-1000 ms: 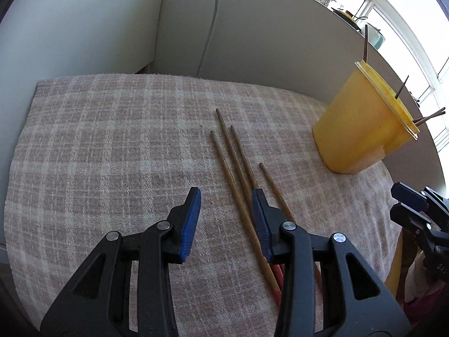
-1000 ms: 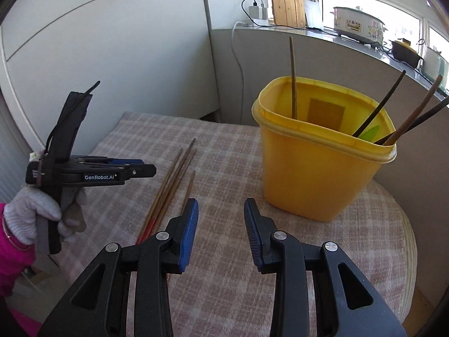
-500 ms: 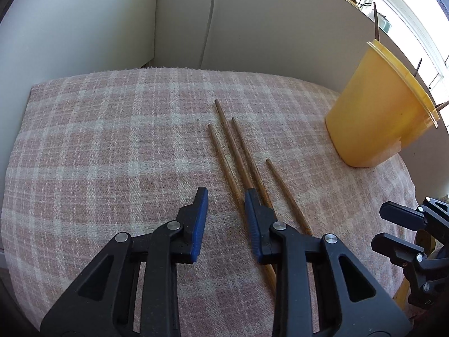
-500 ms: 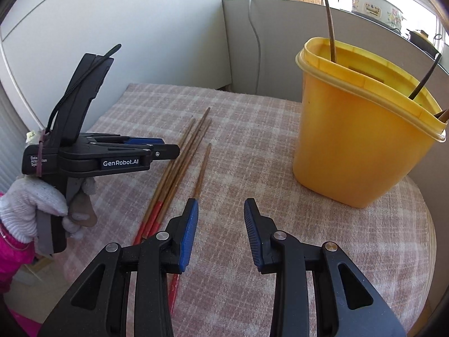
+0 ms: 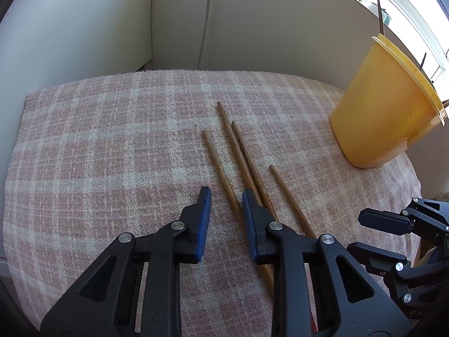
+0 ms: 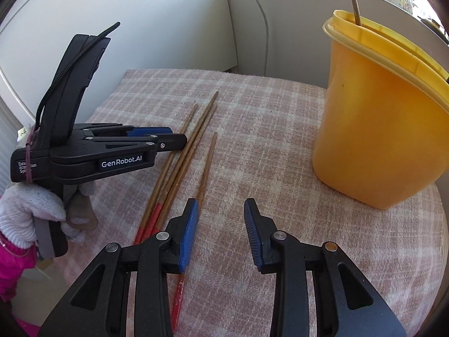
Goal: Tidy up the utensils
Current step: 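Move both grippers back to the remaining wooden chopsticks, then close left gripper on a wooden chopstick while right gripper closes on another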
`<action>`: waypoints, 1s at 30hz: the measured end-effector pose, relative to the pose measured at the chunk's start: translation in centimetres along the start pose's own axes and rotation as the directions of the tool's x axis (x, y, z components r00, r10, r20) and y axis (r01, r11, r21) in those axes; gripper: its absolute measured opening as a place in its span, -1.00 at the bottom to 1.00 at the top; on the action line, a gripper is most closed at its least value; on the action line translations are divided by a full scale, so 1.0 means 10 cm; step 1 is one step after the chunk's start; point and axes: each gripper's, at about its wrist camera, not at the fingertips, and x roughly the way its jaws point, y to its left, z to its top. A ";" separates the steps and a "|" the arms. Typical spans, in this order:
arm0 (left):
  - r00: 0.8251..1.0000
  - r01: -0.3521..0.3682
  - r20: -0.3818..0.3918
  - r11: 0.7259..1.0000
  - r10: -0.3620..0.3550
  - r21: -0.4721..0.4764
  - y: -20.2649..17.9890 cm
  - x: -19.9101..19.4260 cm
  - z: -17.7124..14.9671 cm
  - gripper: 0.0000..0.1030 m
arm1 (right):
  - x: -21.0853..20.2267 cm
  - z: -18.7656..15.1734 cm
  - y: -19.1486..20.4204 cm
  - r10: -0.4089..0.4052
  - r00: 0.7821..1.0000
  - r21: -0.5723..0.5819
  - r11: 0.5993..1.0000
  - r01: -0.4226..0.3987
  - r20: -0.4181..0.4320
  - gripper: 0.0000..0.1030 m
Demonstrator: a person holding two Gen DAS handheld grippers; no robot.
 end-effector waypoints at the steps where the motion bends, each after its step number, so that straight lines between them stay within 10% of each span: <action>1: 1.000 -0.003 -0.001 1.000 0.003 -0.001 0.01 0.03 0.06 -0.69 | 0.02 0.02 0.01 0.001 1.000 -0.002 1.000 -0.001 -0.007 -0.38; 25: 0.995 0.023 -0.094 0.999 -0.021 0.023 0.63 0.20 0.64 -0.82 | 0.71 0.56 0.15 -0.039 0.977 -0.049 0.998 0.030 -0.209 -0.40; 30: 0.996 0.043 -0.079 0.999 -0.044 -0.003 0.62 0.23 0.72 -0.85 | 0.75 0.61 0.10 -0.032 0.975 -0.024 0.999 0.027 -0.218 -0.77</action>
